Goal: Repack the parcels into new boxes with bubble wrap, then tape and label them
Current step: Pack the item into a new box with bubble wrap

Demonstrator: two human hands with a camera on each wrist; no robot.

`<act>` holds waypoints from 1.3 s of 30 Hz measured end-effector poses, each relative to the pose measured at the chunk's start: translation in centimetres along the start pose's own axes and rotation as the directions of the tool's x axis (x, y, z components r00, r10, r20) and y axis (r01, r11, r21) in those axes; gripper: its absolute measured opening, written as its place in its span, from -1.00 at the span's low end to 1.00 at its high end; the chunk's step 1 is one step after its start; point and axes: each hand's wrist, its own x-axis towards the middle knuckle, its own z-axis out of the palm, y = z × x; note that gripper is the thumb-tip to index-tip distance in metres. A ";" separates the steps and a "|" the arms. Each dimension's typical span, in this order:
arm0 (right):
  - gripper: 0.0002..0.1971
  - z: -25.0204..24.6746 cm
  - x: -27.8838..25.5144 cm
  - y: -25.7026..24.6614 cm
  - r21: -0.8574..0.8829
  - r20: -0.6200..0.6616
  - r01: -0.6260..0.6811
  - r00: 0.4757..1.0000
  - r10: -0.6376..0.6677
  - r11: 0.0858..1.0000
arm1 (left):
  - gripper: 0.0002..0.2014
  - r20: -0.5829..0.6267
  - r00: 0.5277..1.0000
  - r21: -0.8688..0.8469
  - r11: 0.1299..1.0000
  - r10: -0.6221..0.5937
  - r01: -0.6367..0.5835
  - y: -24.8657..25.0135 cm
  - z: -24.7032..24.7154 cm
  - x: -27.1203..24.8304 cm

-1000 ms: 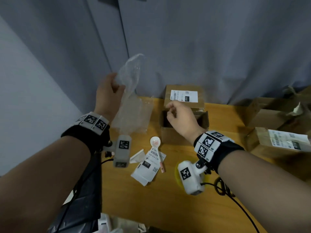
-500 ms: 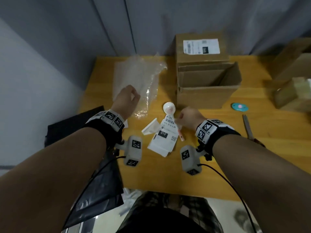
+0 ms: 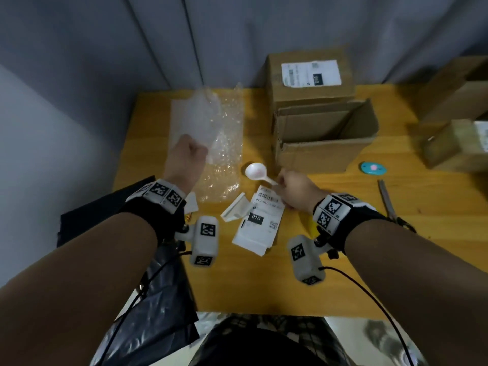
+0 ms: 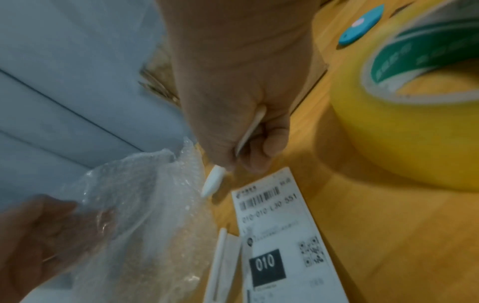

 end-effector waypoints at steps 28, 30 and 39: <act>-0.76 -25.8 -8.8 -5.5 0.745 -0.401 0.424 0.902 -0.162 0.515 | -0.86 -0.103 0.993 -0.881 0.460 0.049 -0.114 26.7 -10.5 1.7; -0.86 -25.9 -8.5 -5.0 0.721 -0.461 0.450 0.879 -0.119 0.527 | -0.51 -0.002 1.000 -0.835 0.551 -0.006 0.002 25.6 -9.3 1.5; -0.42 -26.2 -7.5 -0.8 0.657 -0.567 0.424 0.823 0.038 0.623 | -0.20 0.148 0.943 -0.400 0.890 0.298 -0.219 23.7 -3.8 -3.2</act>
